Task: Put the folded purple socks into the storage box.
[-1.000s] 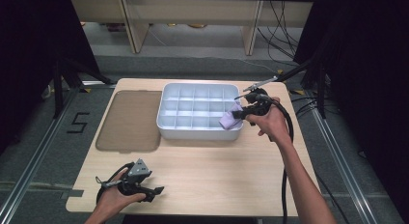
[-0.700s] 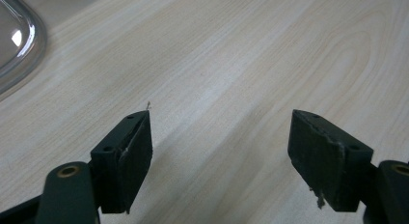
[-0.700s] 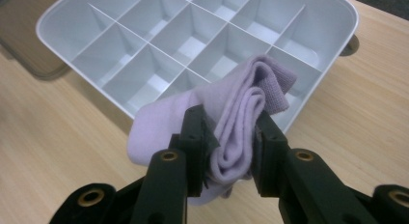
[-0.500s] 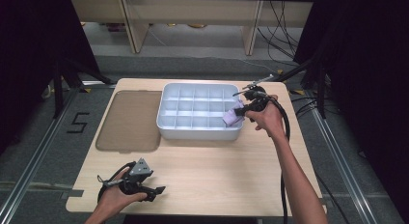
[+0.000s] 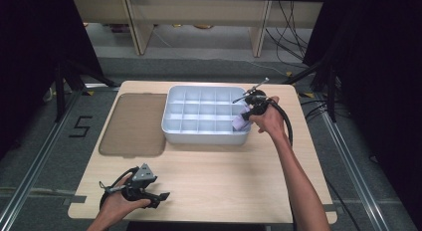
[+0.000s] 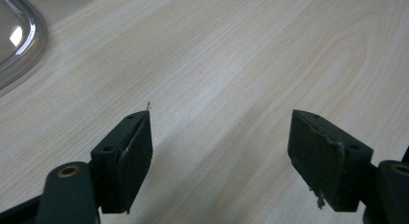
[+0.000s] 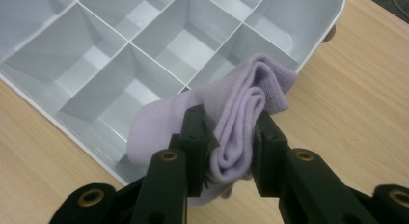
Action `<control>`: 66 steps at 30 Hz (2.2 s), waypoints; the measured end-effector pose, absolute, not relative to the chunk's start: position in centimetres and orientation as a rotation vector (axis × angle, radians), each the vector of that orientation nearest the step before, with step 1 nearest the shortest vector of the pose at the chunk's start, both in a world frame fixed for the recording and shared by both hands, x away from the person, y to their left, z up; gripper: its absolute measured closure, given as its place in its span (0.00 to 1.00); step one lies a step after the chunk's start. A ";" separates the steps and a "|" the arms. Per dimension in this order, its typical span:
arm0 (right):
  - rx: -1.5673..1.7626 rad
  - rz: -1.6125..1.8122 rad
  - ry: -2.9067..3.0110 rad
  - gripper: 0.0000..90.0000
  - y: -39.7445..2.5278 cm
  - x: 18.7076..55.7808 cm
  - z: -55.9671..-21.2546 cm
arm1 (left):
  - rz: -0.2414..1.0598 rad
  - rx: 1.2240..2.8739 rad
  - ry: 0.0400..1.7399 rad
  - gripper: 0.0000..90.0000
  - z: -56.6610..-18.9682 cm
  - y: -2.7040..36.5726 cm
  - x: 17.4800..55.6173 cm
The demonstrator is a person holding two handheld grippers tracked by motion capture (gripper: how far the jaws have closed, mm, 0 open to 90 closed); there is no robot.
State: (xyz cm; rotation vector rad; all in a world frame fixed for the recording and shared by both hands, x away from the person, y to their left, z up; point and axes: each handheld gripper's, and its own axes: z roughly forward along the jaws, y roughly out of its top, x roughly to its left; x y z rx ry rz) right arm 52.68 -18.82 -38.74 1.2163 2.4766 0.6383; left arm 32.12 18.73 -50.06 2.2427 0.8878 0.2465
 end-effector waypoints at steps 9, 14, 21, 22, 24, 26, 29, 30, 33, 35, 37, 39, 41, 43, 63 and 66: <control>1.139 0.520 2.510 0.79 -17.4 52.7 -40.0 | 0.237 2.248 0.866 0.26 -49.9 18.9 32.1; 1.136 0.509 2.511 0.79 -17.3 52.7 -40.3 | 0.247 2.243 0.879 0.26 -49.9 18.8 32.1; 1.075 0.427 2.539 0.79 -16.5 52.8 -41.2 | 0.215 2.233 0.884 0.26 -50.0 18.7 32.0; 1.064 0.422 2.545 0.79 -16.4 52.9 -41.4 | 0.214 2.232 0.886 0.26 -50.0 18.7 32.0; 1.062 0.410 2.559 0.79 -16.3 52.9 -41.8 | 0.223 2.240 0.874 0.26 -50.0 18.7 32.0; 1.062 0.411 2.572 0.79 -16.4 52.9 -42.3 | 0.234 2.243 0.880 0.26 -50.0 18.8 32.1; 1.064 0.409 2.587 0.79 -16.4 52.9 -43.2 | 0.217 2.237 0.882 0.26 -50.0 18.7 32.1; 1.072 0.401 2.600 0.79 -16.4 52.8 -43.4 | 0.230 2.241 0.882 0.26 -50.0 18.8 32.1; 1.085 0.435 2.577 0.75 -16.5 52.8 -43.4 | 0.225 2.236 0.881 0.26 -50.0 18.7 32.1; 1.095 0.459 2.575 0.72 -16.6 52.7 -42.9 | 0.221 2.237 0.876 0.26 -50.0 18.8 32.1; 1.113 0.511 2.552 0.67 -16.7 52.6 -42.1 | 0.230 2.241 0.878 0.26 -50.0 18.7 32.2; 1.120 0.535 2.544 0.67 -16.7 52.4 -41.2 | 0.215 2.237 0.872 0.26 -50.0 18.7 32.1; 1.109 0.572 2.540 0.73 -16.7 52.3 -40.5 | 0.224 2.235 0.875 0.26 -49.9 18.7 32.1; 1.101 0.580 2.546 0.82 -16.6 52.5 -40.2 | 0.224 2.235 0.860 0.26 -49.8 18.7 32.1; 1.151 0.455 2.606 0.91 -15.8 53.9 -44.7 | 0.216 2.228 0.870 0.26 -49.8 19.0 32.1; 1.199 0.505 2.597 0.85 -16.4 53.7 -43.5 | 0.231 2.227 0.877 0.26 -49.8 19.1 32.2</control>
